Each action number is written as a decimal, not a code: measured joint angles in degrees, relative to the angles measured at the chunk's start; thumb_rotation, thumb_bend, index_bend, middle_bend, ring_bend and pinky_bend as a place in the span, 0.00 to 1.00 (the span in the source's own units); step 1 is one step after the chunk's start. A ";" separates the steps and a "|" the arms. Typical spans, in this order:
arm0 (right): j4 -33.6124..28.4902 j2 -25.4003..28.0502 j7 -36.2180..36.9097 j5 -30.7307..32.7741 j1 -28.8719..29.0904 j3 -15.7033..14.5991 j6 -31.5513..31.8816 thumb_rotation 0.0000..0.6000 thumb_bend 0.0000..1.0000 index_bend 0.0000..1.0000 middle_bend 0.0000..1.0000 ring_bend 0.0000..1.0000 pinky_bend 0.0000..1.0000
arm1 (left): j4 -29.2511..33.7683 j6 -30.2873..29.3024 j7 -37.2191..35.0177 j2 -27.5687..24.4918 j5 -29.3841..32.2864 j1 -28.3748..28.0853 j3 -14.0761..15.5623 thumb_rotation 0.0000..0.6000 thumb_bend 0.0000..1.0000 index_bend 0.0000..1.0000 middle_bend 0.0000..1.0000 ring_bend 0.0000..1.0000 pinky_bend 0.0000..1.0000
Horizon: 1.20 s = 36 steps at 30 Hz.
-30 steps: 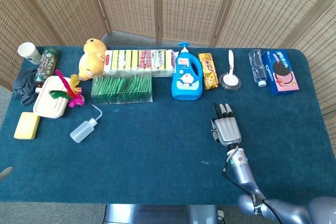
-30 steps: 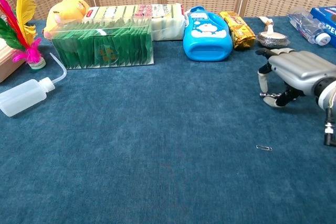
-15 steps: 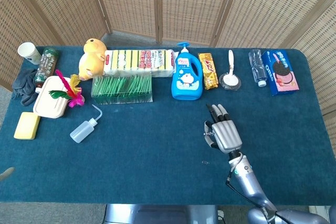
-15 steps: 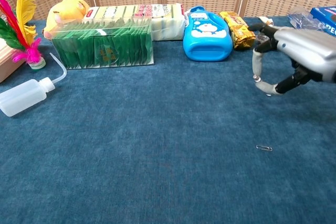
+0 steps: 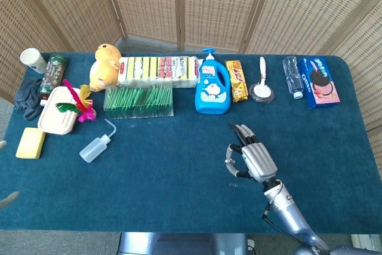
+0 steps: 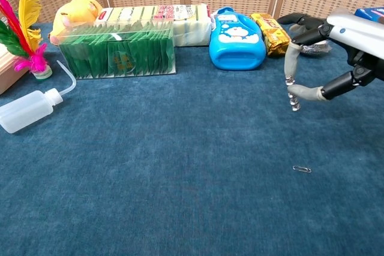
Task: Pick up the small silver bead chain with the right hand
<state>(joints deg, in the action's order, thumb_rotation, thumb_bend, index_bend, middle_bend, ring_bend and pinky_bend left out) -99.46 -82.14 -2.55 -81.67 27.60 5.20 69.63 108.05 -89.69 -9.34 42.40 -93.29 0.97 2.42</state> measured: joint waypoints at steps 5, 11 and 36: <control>-1.90 2.11 7.30 -1.19 0.27 -0.61 -2.48 1.00 0.47 0.65 0.00 0.00 0.00 | 0.11 0.06 0.14 -0.01 0.03 0.01 0.07 1.00 0.05 0.00 0.00 0.00 0.00; -2.92 4.01 17.56 -2.17 1.00 -1.28 -5.89 1.00 0.47 0.65 0.00 0.00 0.00 | 0.18 0.46 0.29 0.03 0.20 -0.19 0.07 1.00 0.05 0.00 0.00 0.00 0.00; 8.17 3.31 56.43 -14.89 7.65 -4.93 -9.87 1.00 0.51 0.66 0.00 0.00 0.00 | 0.89 1.12 1.14 0.28 0.67 -0.44 0.16 1.00 0.05 0.00 0.00 0.00 0.00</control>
<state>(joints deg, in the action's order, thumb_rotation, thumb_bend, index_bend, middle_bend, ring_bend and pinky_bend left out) -91.29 -78.83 53.89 -96.56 35.25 0.27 59.76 108.94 -88.57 -8.20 42.68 -92.62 0.52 2.58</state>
